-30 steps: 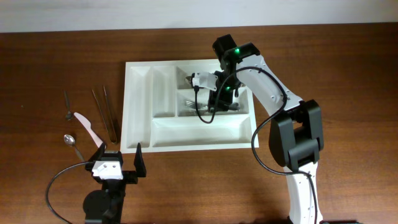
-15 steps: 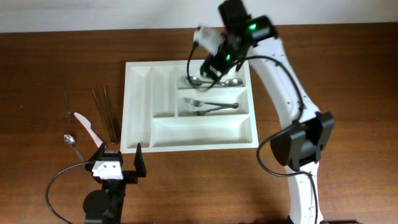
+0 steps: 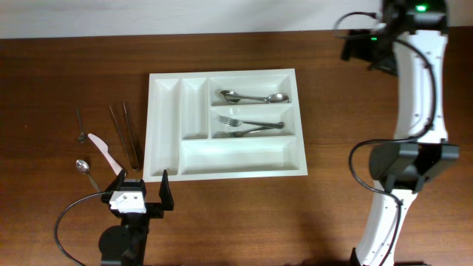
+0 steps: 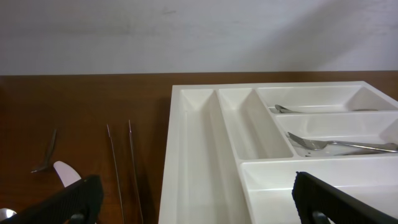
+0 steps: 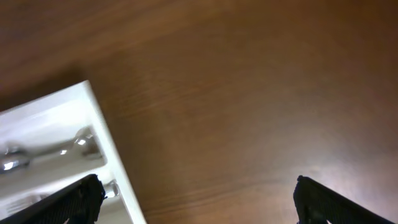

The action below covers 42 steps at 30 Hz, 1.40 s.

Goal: Pack container
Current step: 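Raise the right gripper away and move the left gripper toward left utensils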

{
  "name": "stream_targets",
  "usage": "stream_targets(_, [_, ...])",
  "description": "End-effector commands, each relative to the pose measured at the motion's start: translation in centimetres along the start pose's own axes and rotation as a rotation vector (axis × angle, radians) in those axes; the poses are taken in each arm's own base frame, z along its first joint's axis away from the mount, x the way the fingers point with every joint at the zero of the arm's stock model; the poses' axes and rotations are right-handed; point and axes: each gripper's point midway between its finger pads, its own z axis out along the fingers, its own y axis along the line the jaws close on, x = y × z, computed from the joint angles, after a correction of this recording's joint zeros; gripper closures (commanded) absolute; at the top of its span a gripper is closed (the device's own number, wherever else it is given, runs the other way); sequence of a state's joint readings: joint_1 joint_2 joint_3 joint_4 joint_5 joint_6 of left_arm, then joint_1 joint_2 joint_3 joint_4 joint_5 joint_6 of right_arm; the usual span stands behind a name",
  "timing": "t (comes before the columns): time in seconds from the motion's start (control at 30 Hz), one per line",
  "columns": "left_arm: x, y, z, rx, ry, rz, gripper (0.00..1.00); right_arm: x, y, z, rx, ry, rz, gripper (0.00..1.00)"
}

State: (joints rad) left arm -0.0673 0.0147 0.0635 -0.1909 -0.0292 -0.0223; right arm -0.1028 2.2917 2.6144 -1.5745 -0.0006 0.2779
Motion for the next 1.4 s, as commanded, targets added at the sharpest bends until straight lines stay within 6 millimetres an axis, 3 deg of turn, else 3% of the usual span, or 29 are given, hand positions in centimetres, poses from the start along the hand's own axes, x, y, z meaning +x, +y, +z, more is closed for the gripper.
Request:
stream_targets(0.0, [0.1, -0.2, 0.0, 0.010, -0.004, 0.016, 0.01, 0.4, -1.0, -0.7, -0.021, 0.028, 0.101, 0.01])
stream_targets(0.23, [-0.1, 0.3, 0.0, -0.017, -0.012, 0.015, 0.01, 2.0, -2.8, -0.9, 0.018, 0.104, 0.129, 0.01])
stream_targets(0.33, [-1.2, 0.2, -0.2, -0.009, -0.043, -0.109, 0.01, 2.0, -2.7, -0.9, 0.017, 0.102, 0.128, 0.01])
stream_targets(0.53, [-4.3, 2.2, -1.8, -0.127, -0.036, -0.129, 0.01, 2.0, -2.7, -0.9, 0.017, 0.102, 0.128, 0.01])
stream_targets(0.73, [-9.7, 4.7, -3.8, -0.291, 0.061, -0.110, 0.01, 2.0, -2.7, -0.9, 0.017, 0.102, 0.128, 0.01])
stream_targets(0.83, [-11.8, 4.9, -3.4, -0.311, 0.159, -0.076, 0.01, 2.0, -2.7, -0.9, 0.017, 0.102, 0.128, 0.01])
stream_targets(0.93, [-12.6, 4.6, -2.7, -0.308, 0.306, -0.051, 0.01, 2.0, -2.7, -0.9, 0.017, 0.102, 0.128, 0.01])
stream_targets(1.03, [-11.6, 3.2, -1.8, -0.234, 0.501, -0.040, 0.01, 2.0, -2.7, -0.9, 0.017, 0.102, 0.128, 0.01])
stream_targets(1.2, [-7.1, -2.5, -1.0, 0.062, 0.837, -0.135, 0.01, 2.0, -2.7, -0.9, 0.017, 0.102, 0.128, 0.01])
stream_targets(1.37, [-2.9, -6.2, -1.2, 0.242, 1.114, -0.266, 0.01, 2.0, -2.7, -0.9, 0.017, 0.102, 0.128, 0.01])
